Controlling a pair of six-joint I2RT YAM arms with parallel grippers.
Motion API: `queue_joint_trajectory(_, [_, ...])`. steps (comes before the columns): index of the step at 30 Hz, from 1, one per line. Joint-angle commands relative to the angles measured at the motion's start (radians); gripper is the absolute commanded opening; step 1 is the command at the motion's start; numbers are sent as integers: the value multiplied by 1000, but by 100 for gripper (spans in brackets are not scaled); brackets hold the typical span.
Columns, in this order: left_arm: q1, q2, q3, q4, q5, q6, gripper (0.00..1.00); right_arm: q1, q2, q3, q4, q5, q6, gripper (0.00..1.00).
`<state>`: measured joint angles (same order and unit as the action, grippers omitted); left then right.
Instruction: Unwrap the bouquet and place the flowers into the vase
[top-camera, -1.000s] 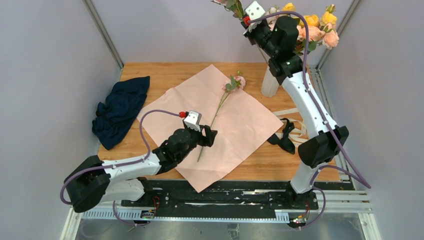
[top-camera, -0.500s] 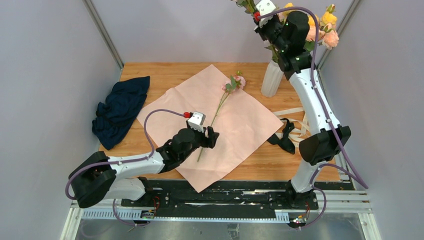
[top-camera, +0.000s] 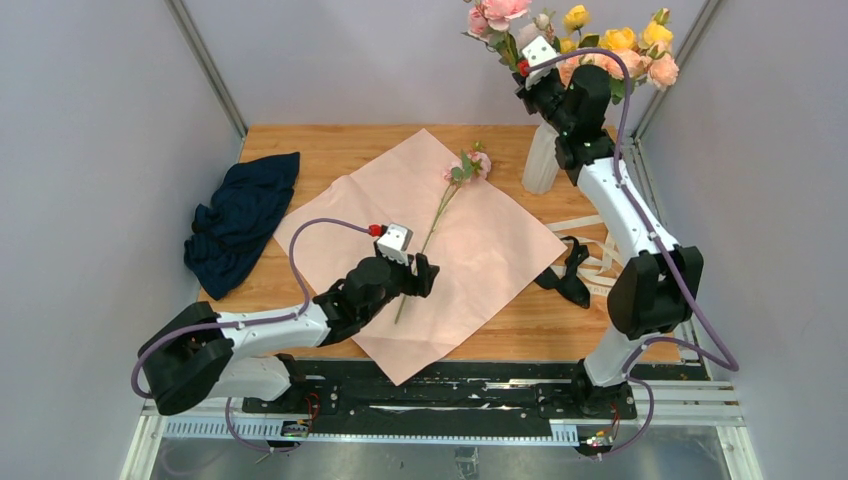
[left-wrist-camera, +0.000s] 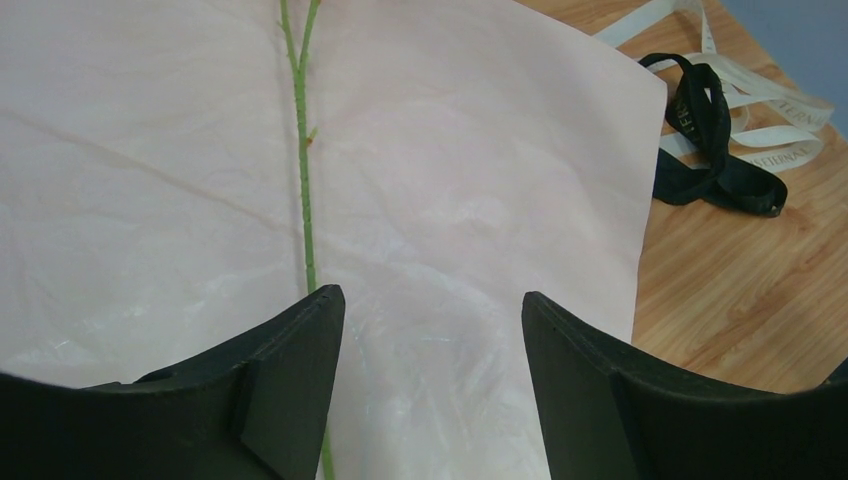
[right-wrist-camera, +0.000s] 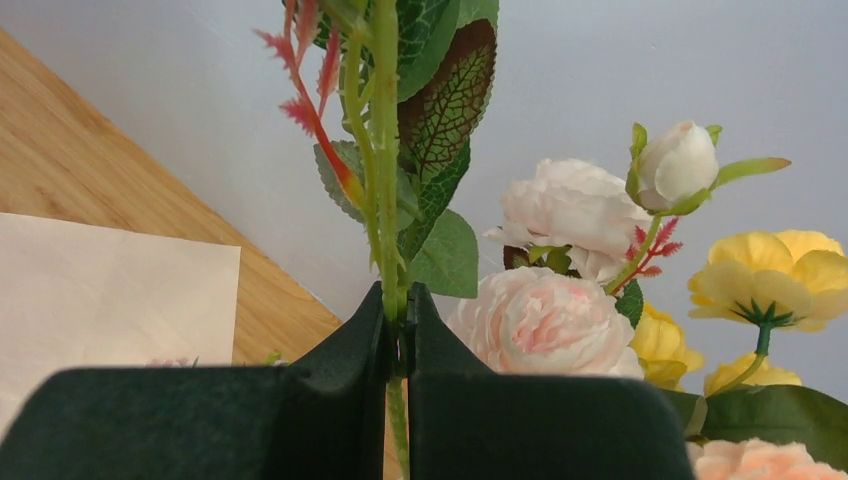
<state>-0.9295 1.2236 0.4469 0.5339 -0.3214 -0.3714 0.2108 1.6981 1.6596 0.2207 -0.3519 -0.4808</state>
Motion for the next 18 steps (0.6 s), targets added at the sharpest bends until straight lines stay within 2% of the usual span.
queue_joint_trajectory(1, [-8,30,15,10,2,0,72,-22,-59,-91,76,16,54,0])
queue_joint_trajectory(10, [-21,68,28,11,13,-9,71,-80,-91,-243,230,75,123,0])
queue_joint_trajectory(18, [-23,76,29,12,12,-9,71,-93,-35,-211,261,107,154,0])
